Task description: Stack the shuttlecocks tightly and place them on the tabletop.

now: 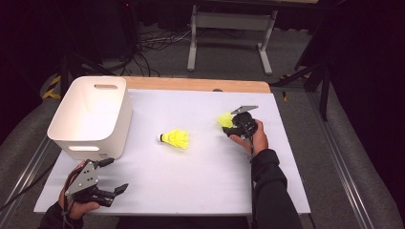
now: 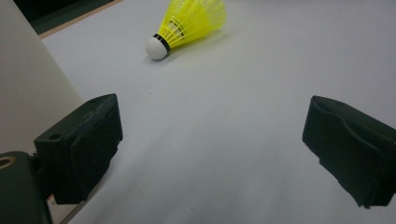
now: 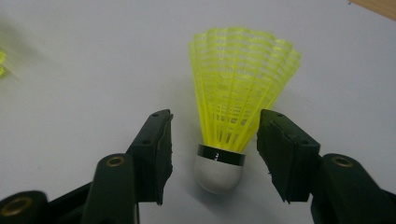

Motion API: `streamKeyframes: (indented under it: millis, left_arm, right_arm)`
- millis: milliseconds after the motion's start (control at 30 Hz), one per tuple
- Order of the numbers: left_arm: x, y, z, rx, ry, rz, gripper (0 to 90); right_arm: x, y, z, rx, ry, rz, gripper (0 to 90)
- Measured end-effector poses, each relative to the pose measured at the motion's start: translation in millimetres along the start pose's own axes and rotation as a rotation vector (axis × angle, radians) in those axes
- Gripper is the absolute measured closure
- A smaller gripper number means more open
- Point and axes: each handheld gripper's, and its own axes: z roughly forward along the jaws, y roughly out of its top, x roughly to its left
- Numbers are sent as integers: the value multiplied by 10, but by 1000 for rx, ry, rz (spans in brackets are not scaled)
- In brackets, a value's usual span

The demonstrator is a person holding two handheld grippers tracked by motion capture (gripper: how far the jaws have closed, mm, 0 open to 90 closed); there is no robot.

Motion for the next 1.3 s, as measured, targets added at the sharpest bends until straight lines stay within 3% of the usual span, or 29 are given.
streamKeyframes:
  millis: [267,467,733,1000,1033,1300]
  left_arm:
    - [2,-5,6,5,-4,-1,55]
    - [5,-5,-4,-1,-1,-5,55]
    - [6,-3,-9,-2,2,-6,56]
    - [-3,4,-10,-3,7,-3,56]
    - [-3,5,-11,-4,7,-4,55]
    - [4,6,-25,-13,17,-3,54]
  right_arm:
    - [23,-22,77,29,9,10,602]
    - [20,-43,76,9,10,20,639]
    - [66,-38,-72,-65,18,32,641]
    - [261,-54,-274,-131,74,50,647]
    - [352,-74,-327,-143,97,48,648]
    - [593,-146,-408,-148,148,38,648]
